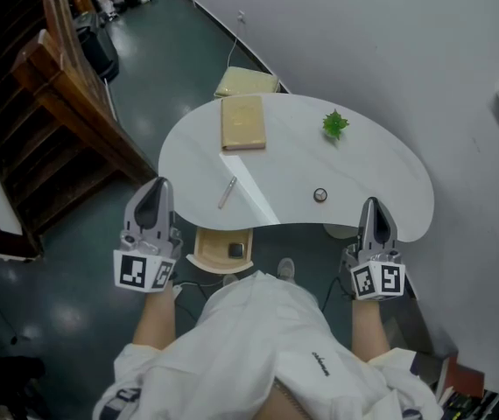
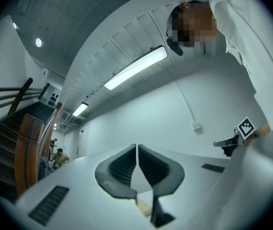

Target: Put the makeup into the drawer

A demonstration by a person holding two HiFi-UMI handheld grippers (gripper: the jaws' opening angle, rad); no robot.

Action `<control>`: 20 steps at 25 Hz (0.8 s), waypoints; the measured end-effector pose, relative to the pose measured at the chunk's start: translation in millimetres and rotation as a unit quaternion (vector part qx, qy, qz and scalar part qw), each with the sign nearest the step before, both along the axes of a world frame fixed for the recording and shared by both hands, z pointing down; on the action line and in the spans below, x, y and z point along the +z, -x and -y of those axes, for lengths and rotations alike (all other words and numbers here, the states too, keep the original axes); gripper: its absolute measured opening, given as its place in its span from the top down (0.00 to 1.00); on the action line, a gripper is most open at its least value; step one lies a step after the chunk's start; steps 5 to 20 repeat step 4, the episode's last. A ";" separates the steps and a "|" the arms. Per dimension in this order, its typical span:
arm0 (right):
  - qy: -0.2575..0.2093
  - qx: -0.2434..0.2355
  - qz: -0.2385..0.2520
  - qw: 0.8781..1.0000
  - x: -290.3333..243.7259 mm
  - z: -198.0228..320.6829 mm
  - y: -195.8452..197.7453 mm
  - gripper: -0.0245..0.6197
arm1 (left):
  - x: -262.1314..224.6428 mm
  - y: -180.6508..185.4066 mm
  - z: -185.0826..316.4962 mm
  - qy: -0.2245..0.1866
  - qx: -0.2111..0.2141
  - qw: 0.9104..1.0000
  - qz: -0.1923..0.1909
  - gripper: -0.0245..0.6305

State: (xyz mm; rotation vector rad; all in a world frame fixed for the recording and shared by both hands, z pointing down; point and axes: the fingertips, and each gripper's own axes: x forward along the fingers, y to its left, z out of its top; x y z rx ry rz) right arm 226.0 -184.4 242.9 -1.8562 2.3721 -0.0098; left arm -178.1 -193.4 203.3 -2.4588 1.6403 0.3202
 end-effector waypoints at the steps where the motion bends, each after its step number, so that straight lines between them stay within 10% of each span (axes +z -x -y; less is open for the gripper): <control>1: 0.000 0.000 0.000 1.000 0.2 0.3 0.4 0.94 | 0.5 -0.3 0.4 0.001 0.001 1.000 0.000 0.91; 20: 0.001 -0.001 0.000 1.000 0.5 1.7 2.0 0.94 | 1.6 -0.7 1.7 0.002 0.003 1.000 -0.002 0.91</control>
